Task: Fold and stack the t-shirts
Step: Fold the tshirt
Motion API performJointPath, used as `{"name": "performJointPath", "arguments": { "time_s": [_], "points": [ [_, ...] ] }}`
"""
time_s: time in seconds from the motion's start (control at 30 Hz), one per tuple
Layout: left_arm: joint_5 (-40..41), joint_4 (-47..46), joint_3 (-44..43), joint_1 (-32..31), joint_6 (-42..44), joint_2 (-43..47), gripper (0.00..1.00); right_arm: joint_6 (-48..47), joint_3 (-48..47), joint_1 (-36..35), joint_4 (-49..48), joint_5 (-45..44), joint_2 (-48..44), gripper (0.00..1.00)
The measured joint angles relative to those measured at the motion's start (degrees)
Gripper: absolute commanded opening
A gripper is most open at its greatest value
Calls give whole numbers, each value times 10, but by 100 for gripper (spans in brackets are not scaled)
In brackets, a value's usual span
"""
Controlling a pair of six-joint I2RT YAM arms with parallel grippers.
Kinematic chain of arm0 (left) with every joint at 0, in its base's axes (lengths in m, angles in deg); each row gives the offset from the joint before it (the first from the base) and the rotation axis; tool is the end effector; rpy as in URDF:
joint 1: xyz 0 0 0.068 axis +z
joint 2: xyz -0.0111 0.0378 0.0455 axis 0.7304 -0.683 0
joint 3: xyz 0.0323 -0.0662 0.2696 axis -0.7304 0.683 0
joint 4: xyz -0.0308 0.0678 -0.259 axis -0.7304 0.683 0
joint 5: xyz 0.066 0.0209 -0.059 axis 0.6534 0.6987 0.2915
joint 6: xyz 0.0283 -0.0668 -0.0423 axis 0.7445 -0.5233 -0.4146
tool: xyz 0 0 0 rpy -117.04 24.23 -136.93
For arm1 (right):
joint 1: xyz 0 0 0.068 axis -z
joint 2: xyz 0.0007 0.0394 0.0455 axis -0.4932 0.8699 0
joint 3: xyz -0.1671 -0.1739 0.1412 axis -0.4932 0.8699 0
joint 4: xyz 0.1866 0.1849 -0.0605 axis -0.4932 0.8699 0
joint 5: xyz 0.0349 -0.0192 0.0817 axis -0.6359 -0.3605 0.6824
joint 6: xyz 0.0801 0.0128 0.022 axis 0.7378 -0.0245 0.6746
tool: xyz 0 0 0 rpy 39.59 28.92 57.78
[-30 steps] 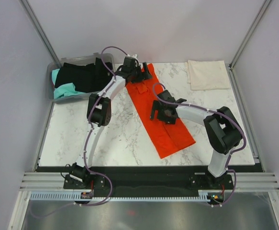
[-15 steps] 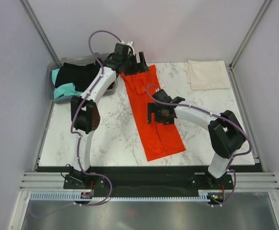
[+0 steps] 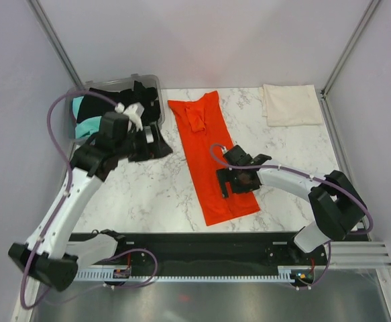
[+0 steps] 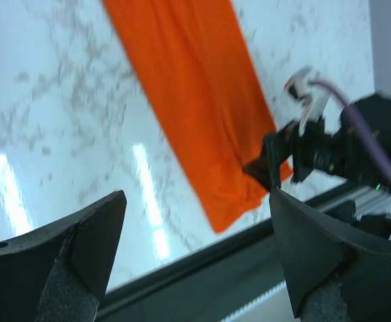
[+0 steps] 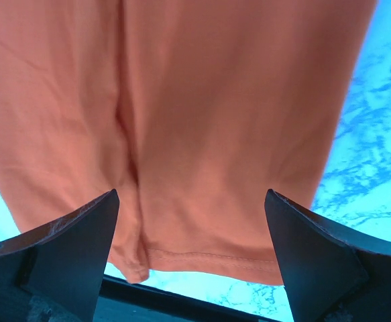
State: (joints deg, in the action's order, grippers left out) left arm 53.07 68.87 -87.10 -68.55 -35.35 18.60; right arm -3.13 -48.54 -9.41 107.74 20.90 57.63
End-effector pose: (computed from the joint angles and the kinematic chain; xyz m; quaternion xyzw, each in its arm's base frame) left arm 0.2445 -0.1124 0.3718 0.0009 0.8887 -0.2657 0.3737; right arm 0.2402 0.1913 0.1460 -0.1296 0.9759 0.0777 0.1573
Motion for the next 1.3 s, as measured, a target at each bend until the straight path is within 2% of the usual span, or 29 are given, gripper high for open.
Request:
{"name": "performJointPath", "arguments": {
  "time_s": [0.17, 0.27, 0.4, 0.53, 0.7, 0.83, 1.0, 1.13, 1.3],
  "points": [
    [-14, 78, 143, 0, -42, 156, 95, 12, 2, -26, -26, -5, -1, 98],
    [-15, 122, 168, 0, -59, 217, 95, 38, 9, -37, -38, -21, 1, 98],
    [-15, 153, 169, 0, -70, 255, 95, 89, 30, -52, -58, -66, 20, 98],
    [-14, 170, 169, 0, -79, 256, 96, 142, 33, -86, -71, -125, 26, 98],
    [-13, 180, 169, 0, -91, 250, 98, 214, 10, -164, -88, -184, 55, 98],
    [-8, 180, 167, 0, -103, 239, 99, 249, -22, -218, -96, -184, 79, 98],
    [-13, 158, 172, 0, -110, 215, 97, 261, -48, -238, -77, -153, 82, 98],
    [-44, 96, 244, 0, -123, 202, 88, 237, -75, -235, -24, -164, 52, 98],
    [-87, 30, 369, 0, -152, 180, 80, 194, -64, -189, 18, -148, -62, 97]
  ]
}}
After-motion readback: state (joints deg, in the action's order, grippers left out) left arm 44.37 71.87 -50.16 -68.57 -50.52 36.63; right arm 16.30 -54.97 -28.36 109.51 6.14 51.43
